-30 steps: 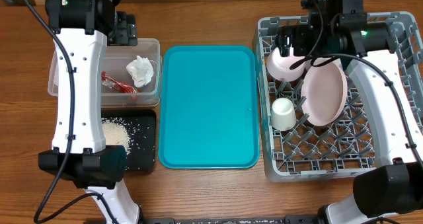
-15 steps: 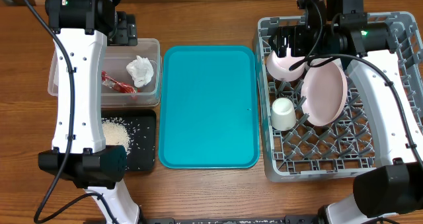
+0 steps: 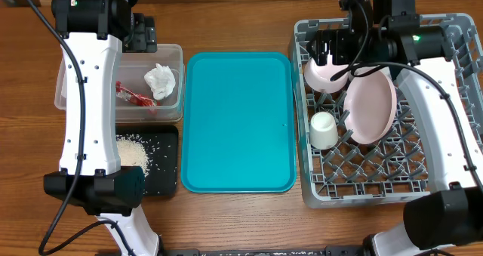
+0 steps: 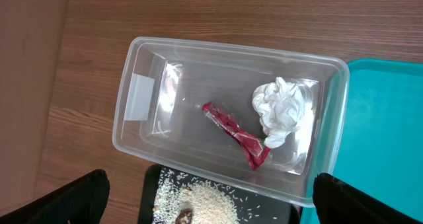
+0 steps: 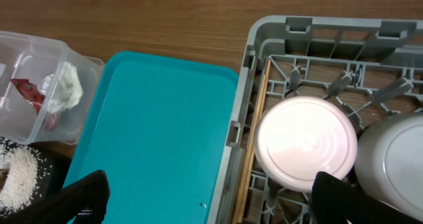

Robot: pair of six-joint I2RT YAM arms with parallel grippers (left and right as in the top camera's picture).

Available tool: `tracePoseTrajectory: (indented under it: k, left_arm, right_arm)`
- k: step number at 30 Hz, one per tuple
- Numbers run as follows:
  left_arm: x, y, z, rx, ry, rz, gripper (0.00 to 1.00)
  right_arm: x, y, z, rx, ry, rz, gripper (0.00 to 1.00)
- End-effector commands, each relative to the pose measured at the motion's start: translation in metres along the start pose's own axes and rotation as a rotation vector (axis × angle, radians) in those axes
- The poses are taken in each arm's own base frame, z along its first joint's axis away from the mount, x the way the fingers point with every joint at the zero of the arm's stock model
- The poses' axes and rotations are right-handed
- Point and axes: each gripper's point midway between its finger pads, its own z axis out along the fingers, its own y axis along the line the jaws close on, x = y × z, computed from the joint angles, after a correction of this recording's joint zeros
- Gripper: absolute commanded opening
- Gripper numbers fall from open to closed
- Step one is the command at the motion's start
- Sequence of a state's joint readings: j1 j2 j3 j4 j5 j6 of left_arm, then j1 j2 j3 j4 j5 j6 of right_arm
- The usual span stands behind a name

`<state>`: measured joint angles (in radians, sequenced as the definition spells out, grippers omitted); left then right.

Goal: Sort waste into correct bins and load items into the dishwasher

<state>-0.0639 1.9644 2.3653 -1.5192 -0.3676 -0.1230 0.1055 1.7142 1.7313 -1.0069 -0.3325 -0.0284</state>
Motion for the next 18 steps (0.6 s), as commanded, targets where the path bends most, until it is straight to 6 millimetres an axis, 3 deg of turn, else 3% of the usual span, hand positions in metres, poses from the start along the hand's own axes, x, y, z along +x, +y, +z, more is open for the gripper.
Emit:
tracePoseTrajectory:
  k: [1,11,15,18]
  left_arm:
    - [-0.005,0.003,-0.011,0.006,-0.036,-0.001,1.00]
    - [-0.005,0.003,-0.011,0.006,-0.036,-0.001,1.00]
    - [-0.005,0.003,-0.011,0.006,-0.036,-0.001,1.00]
    - [-0.005,0.003,-0.011,0.006,-0.036,-0.001,1.00]
  right_arm:
    - [-0.015,0.018,-0.047,-0.003,-0.119,-0.043,1.00]
    - [-0.020,0.065,-0.184,0.004,-0.427,-0.154,1.00]
    - [-0.007,0.077,-0.234,0.029,-0.537,-0.184,1.00]
    - [0.013,0.081,-0.267,0.068,-0.589,-0.187,1.00]
